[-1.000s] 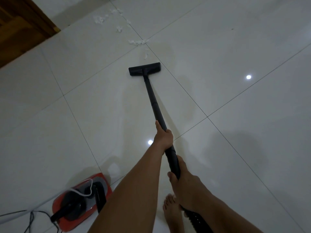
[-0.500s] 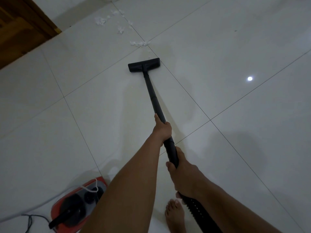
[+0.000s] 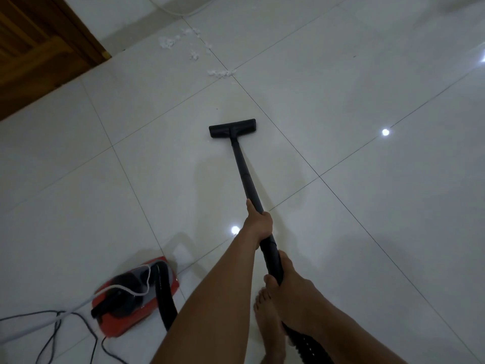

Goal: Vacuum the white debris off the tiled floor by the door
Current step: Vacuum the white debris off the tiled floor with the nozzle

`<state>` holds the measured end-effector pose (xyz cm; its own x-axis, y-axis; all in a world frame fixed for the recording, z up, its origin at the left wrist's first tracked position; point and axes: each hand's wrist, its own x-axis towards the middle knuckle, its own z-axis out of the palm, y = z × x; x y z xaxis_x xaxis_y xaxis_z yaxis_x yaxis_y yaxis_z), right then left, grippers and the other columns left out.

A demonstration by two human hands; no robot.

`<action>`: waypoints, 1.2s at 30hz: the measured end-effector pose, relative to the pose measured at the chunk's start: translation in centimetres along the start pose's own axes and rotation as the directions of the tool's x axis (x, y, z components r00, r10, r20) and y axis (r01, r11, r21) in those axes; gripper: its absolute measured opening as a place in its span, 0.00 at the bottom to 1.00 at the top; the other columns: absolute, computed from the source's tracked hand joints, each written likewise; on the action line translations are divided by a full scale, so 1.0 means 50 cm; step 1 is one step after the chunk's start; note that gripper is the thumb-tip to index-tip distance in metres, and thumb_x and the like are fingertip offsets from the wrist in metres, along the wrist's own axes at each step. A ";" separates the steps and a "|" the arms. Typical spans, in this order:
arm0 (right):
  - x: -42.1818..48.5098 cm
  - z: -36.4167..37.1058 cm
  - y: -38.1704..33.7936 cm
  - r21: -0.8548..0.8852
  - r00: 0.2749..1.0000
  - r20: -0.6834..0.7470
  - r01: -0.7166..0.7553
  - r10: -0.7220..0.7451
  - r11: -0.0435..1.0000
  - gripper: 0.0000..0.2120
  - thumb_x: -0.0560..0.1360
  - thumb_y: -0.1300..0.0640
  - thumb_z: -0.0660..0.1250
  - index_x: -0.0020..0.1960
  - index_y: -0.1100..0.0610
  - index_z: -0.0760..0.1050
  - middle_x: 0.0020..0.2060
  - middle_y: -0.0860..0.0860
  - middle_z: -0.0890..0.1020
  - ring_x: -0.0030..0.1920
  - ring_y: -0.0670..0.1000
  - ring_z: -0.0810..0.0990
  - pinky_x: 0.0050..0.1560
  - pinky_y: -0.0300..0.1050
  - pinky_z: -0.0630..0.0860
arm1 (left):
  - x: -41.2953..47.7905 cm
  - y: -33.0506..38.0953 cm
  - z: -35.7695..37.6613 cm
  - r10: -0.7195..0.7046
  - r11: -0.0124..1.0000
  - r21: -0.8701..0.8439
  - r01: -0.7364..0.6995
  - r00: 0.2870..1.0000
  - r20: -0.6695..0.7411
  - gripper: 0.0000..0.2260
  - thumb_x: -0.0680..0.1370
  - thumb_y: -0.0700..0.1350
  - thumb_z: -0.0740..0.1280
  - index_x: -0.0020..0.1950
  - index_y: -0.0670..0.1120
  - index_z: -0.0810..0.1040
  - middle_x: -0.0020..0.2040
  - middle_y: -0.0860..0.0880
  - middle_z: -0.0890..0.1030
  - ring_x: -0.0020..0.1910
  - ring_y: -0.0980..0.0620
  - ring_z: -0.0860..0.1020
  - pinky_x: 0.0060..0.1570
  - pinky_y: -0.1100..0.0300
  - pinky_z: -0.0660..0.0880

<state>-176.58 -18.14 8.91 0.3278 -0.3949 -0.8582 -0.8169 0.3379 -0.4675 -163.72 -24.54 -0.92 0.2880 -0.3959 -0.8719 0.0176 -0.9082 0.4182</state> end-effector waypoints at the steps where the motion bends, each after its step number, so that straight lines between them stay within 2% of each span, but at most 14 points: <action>1: -0.022 0.011 0.017 -0.005 1.000 -0.007 -0.006 0.006 1.000 0.28 0.86 0.49 0.54 0.82 0.45 0.45 0.44 0.47 0.77 0.31 0.44 0.78 0.22 0.27 0.68 | -0.022 -0.020 0.011 -0.004 1.000 0.000 0.004 1.000 0.003 0.32 0.85 0.47 0.53 0.81 0.58 0.34 0.57 0.46 0.75 0.47 0.49 0.77 0.50 0.52 0.76; 2: -0.044 0.022 0.035 -0.002 1.000 -0.013 -0.011 0.011 1.000 0.28 0.86 0.48 0.54 0.82 0.45 0.45 0.45 0.47 0.77 0.31 0.44 0.78 0.24 0.28 0.71 | -0.044 -0.040 0.022 -0.009 1.000 -0.002 0.009 1.000 0.004 0.32 0.85 0.47 0.53 0.81 0.58 0.34 0.55 0.46 0.75 0.46 0.49 0.77 0.49 0.52 0.76; 4: -0.084 0.047 0.077 -0.012 1.000 -0.018 -0.010 0.010 1.000 0.28 0.86 0.46 0.54 0.82 0.44 0.46 0.47 0.49 0.79 0.35 0.45 0.81 0.37 0.36 0.81 | -0.087 -0.080 0.044 -0.018 1.000 -0.005 0.019 1.000 0.014 0.32 0.85 0.47 0.53 0.81 0.58 0.34 0.53 0.47 0.75 0.45 0.50 0.77 0.46 0.54 0.75; 6: -0.125 0.071 0.115 -0.019 0.999 -0.026 -0.018 0.018 1.000 0.26 0.85 0.44 0.54 0.80 0.43 0.50 0.49 0.50 0.82 0.37 0.47 0.82 0.46 0.45 0.83 | -0.127 -0.118 0.067 -0.024 1.000 -0.005 0.024 1.000 0.018 0.32 0.85 0.47 0.53 0.81 0.58 0.34 0.53 0.47 0.75 0.46 0.50 0.77 0.46 0.54 0.75; 9: -0.182 0.091 0.158 -0.017 0.999 -0.035 0.011 -0.011 1.000 0.22 0.85 0.47 0.55 0.76 0.43 0.55 0.43 0.46 0.80 0.34 0.44 0.79 0.44 0.43 0.82 | -0.178 -0.167 0.097 -0.033 0.999 0.013 0.033 0.999 0.025 0.32 0.85 0.47 0.53 0.81 0.58 0.35 0.54 0.47 0.75 0.50 0.48 0.78 0.53 0.52 0.77; 12: -0.225 0.095 0.175 0.023 1.000 0.000 0.018 -0.018 1.000 0.20 0.85 0.50 0.55 0.75 0.45 0.55 0.41 0.46 0.77 0.32 0.44 0.77 0.43 0.43 0.80 | -0.211 -0.193 0.113 -0.053 0.999 0.011 0.053 0.998 0.033 0.32 0.85 0.46 0.53 0.81 0.58 0.34 0.63 0.43 0.75 0.56 0.45 0.78 0.61 0.49 0.76; 15: -0.241 0.101 0.173 0.044 1.000 0.016 0.017 -0.017 0.999 0.19 0.84 0.51 0.56 0.74 0.46 0.58 0.40 0.46 0.76 0.34 0.45 0.76 0.50 0.49 0.81 | -0.229 -0.194 0.110 -0.051 0.999 0.011 0.051 0.998 0.037 0.32 0.85 0.45 0.53 0.81 0.57 0.34 0.70 0.43 0.72 0.56 0.45 0.75 0.60 0.51 0.74; 18: -0.235 0.106 0.154 0.083 1.000 0.017 -0.001 0.000 0.997 0.13 0.84 0.50 0.56 0.68 0.45 0.61 0.41 0.48 0.77 0.35 0.46 0.76 0.54 0.52 0.82 | -0.226 -0.182 0.091 -0.056 0.998 0.014 0.056 0.997 0.043 0.33 0.84 0.44 0.53 0.81 0.57 0.34 0.70 0.43 0.71 0.55 0.45 0.74 0.55 0.52 0.75; 19: -0.231 0.106 0.143 0.103 1.000 0.025 -0.018 0.015 0.995 0.12 0.84 0.50 0.56 0.67 0.44 0.61 0.42 0.49 0.78 0.35 0.47 0.77 0.52 0.52 0.83 | -0.222 -0.176 0.082 -0.063 0.998 0.012 0.063 0.997 0.048 0.34 0.84 0.44 0.53 0.81 0.58 0.34 0.69 0.43 0.72 0.56 0.45 0.75 0.55 0.51 0.76; 21: -0.219 0.105 0.115 0.149 0.999 0.025 -0.040 0.036 0.988 0.16 0.84 0.50 0.56 0.70 0.45 0.60 0.45 0.53 0.80 0.32 0.48 0.79 0.37 0.45 0.83 | -0.212 -0.161 0.061 -0.074 0.997 0.012 0.073 0.996 0.056 0.34 0.84 0.44 0.53 0.81 0.58 0.34 0.66 0.44 0.73 0.56 0.45 0.76 0.54 0.51 0.77; 22: -0.210 0.105 0.099 0.153 0.999 0.024 -0.044 0.041 0.987 0.18 0.84 0.51 0.56 0.73 0.46 0.59 0.47 0.54 0.80 0.30 0.47 0.79 0.29 0.39 0.79 | -0.203 -0.151 0.049 -0.076 0.997 0.010 0.075 0.995 0.061 0.34 0.83 0.44 0.53 0.81 0.58 0.34 0.66 0.44 0.73 0.56 0.45 0.76 0.53 0.51 0.77; 24: -0.190 0.100 0.066 0.134 0.999 0.006 -0.047 0.046 0.990 0.23 0.85 0.51 0.57 0.78 0.48 0.56 0.50 0.54 0.80 0.30 0.45 0.79 0.21 0.31 0.71 | -0.182 -0.131 0.024 -0.076 0.997 0.004 0.076 0.995 0.067 0.34 0.83 0.43 0.53 0.81 0.58 0.34 0.66 0.44 0.73 0.54 0.46 0.76 0.52 0.51 0.77; 28: -0.144 0.079 -0.003 0.121 0.998 0.001 -0.056 0.056 0.991 0.25 0.85 0.51 0.58 0.79 0.49 0.54 0.50 0.52 0.79 0.32 0.45 0.79 0.20 0.29 0.69 | -0.147 -0.075 -0.025 -0.095 0.996 0.011 0.094 0.992 0.082 0.34 0.84 0.44 0.53 0.81 0.59 0.34 0.68 0.43 0.72 0.53 0.46 0.76 0.48 0.52 0.77; 36: -0.069 0.003 -0.180 0.082 0.999 0.033 -0.044 0.042 0.996 0.26 0.86 0.52 0.56 0.81 0.51 0.53 0.53 0.57 0.79 0.32 0.45 0.78 0.19 0.29 0.69 | -0.073 0.080 -0.133 -0.099 0.995 0.034 0.097 0.993 0.062 0.34 0.84 0.43 0.54 0.81 0.58 0.34 0.74 0.41 0.67 0.62 0.40 0.75 0.55 0.48 0.79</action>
<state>-170.31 -19.72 16.03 0.3089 -0.3521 -0.8835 -0.7888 0.4241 -0.4448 -158.34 -25.81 5.64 0.2251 -0.3116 -0.9232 0.0128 -0.9464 0.3226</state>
